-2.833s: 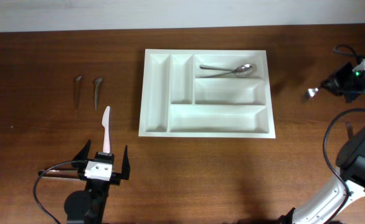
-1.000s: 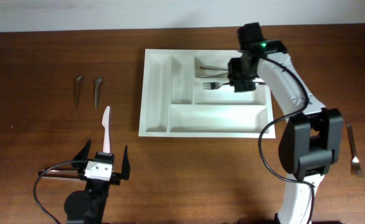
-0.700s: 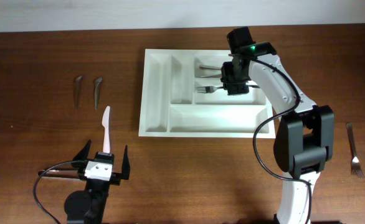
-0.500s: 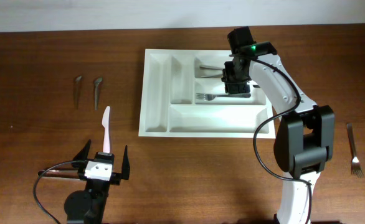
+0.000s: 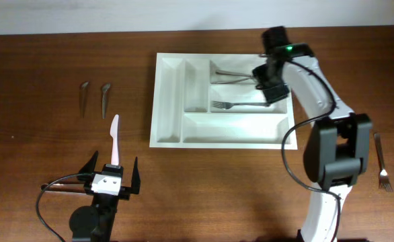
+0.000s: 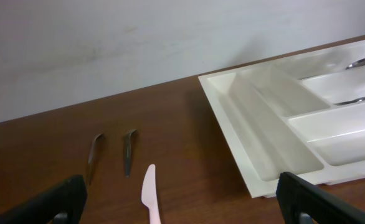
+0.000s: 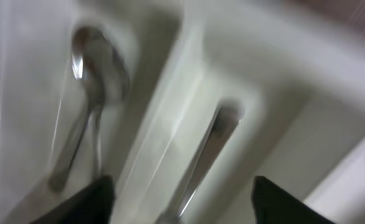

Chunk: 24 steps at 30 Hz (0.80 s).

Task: Pack container
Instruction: 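Open the right gripper and move it back over the second fork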

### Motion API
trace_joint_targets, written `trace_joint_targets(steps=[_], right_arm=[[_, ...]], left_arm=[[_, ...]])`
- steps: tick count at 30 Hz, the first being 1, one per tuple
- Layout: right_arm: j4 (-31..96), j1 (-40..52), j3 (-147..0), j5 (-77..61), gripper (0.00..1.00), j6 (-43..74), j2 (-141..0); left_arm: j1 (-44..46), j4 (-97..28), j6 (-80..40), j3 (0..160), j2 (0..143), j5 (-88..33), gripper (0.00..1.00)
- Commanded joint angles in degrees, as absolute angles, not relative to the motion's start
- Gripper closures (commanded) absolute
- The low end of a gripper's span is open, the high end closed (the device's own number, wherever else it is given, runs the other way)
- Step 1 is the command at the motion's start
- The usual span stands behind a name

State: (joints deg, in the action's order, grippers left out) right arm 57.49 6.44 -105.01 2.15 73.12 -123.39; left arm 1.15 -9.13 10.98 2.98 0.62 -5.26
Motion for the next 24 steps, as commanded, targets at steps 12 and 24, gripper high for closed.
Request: trace_joint_targets(steps=[12, 24], right_arm=[[61.91, -10.24, -106.08, 4.19, 0.01, 12.69, -110.52], [79.05, -15.64, -106.08, 14.48, 0.01, -0.54, -103.72]], left_arm=[[0.84, -8.99, 11.44, 2.63, 0.34, -4.67, 0.01], [0.84, -8.99, 11.44, 2.63, 0.34, -4.67, 0.01]])
